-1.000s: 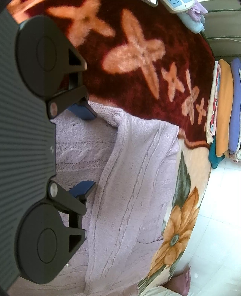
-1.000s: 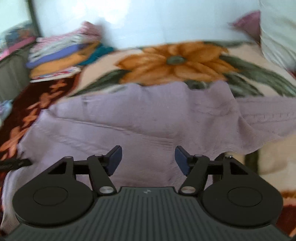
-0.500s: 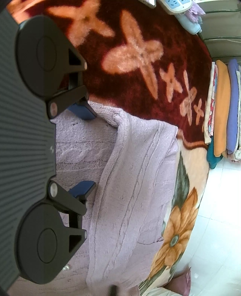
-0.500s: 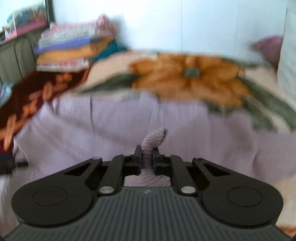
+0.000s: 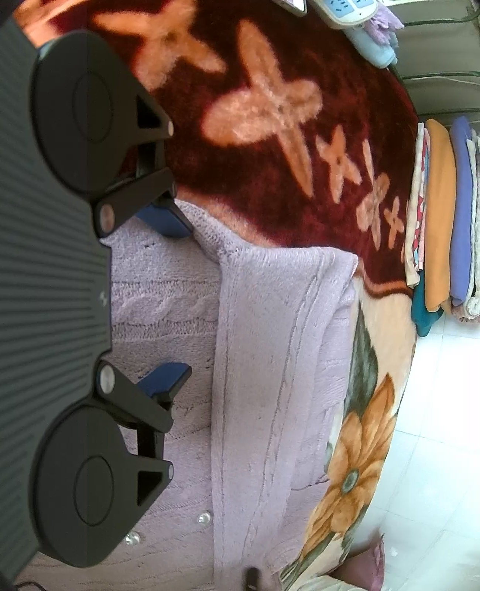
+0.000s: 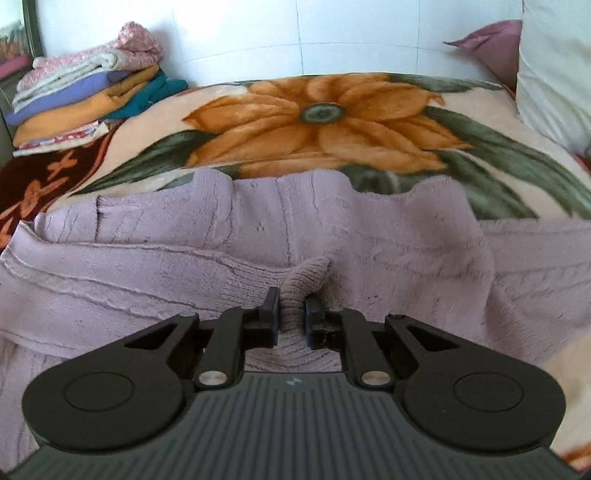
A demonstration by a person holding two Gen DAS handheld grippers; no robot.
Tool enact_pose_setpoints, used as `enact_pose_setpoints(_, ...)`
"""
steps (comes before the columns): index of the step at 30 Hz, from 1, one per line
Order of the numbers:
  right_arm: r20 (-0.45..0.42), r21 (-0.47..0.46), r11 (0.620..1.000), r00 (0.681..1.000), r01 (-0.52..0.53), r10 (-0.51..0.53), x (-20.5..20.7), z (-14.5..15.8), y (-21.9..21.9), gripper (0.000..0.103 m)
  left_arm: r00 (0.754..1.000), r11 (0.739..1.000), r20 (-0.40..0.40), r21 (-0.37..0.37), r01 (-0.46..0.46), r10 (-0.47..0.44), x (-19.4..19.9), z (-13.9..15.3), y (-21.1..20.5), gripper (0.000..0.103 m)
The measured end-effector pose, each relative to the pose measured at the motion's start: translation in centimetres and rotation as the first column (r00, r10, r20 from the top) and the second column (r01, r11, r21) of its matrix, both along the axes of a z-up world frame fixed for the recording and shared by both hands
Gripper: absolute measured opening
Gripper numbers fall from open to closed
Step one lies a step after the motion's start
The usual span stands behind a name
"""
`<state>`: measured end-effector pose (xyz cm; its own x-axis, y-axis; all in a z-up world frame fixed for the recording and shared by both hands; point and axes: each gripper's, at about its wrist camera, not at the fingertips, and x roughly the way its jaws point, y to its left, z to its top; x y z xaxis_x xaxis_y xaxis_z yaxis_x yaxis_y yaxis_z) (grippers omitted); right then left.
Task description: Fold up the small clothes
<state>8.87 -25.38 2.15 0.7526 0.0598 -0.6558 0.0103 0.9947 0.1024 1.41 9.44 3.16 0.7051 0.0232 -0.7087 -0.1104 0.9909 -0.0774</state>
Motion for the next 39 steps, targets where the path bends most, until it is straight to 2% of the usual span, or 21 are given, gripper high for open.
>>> enact_pose_setpoints(3,-0.006,0.025,1.0,1.0,0.002,-0.002,-0.4,0.7,-0.2,0.022,1.0,1.0,-0.001,-0.008,0.0,0.0,-0.1,0.4,0.0,0.077)
enact_pose_setpoints(5,0.014,0.019,1.0,1.0,0.012,-0.012,-1.3,1.5,-0.1,0.032,1.0,1.0,0.013,-0.026,-0.008,0.008,-0.5,1.1,0.2,0.077)
enact_pose_setpoints(7,0.053,0.022,1.0,0.998,0.016,-0.017,-2.7,2.8,-0.1,0.049,0.999,0.999,0.032,-0.045,-0.014,0.016,-0.8,1.9,0.3,0.077)
enact_pose_setpoints(8,0.072,0.035,0.999,0.997,0.009,-0.011,-3.4,3.3,-0.2,0.052,0.999,0.999,0.043,-0.051,-0.013,0.015,-1.0,2.5,0.3,0.077)
enact_pose_setpoints(11,0.109,0.089,0.995,0.993,-0.044,0.034,-5.2,4.4,0.1,0.053,0.997,0.999,0.076,-0.048,0.006,-0.002,-1.0,3.8,-0.1,0.077)
enact_pose_setpoints(14,0.105,0.134,0.987,0.991,-0.091,0.077,-5.8,4.1,0.8,0.053,0.996,0.999,0.085,-0.036,0.024,-0.021,-0.1,4.2,-0.8,0.077)
enact_pose_setpoints(16,0.087,0.145,0.984,0.992,-0.103,0.09,-5.7,3.3,1.3,0.053,0.997,0.999,0.073,-0.032,0.03,-0.028,0.6,3.8,-1.2,0.077)
enact_pose_setpoints(20,0.019,0.11,0.992,0.998,-0.059,0.058,-4.8,0.4,1.9,0.053,0.998,0.997,0.037,-0.049,0.051,-0.05,2.1,2.5,-1.7,0.077)
enact_pose_setpoints(24,0.041,0.134,0.99,0.998,-0.047,0.042,-4.7,-0.8,1.6,0.053,0.999,0.998,-0.031,-0.05,0.035,-0.036,3.5,0.5,-1.6,0.077)
enact_pose_setpoints(26,0.046,0.158,0.986,0.998,-0.045,0.039,-4.8,-0.8,1.3,0.054,0.999,0.998,-0.026,-0.041,0.04,-0.041,3.4,0.1,-1.5,0.078)
enact_pose_setpoints(32,0.053,0.267,0.963,0.998,-0.034,0.02,-6.7,0.4,-1.0,0.054,0.999,0.999,-0.025,-0.02,0.036,-0.036,2.9,0.7,-2.0,0.077)
enact_pose_setpoints(39,0.097,0.293,0.956,0.993,0.03,-0.061,-11.5,2.2,-6.5,0.054,0.999,0.998,0.002,-0.049,0.045,-0.044,0.7,2.6,-2.4,0.077)
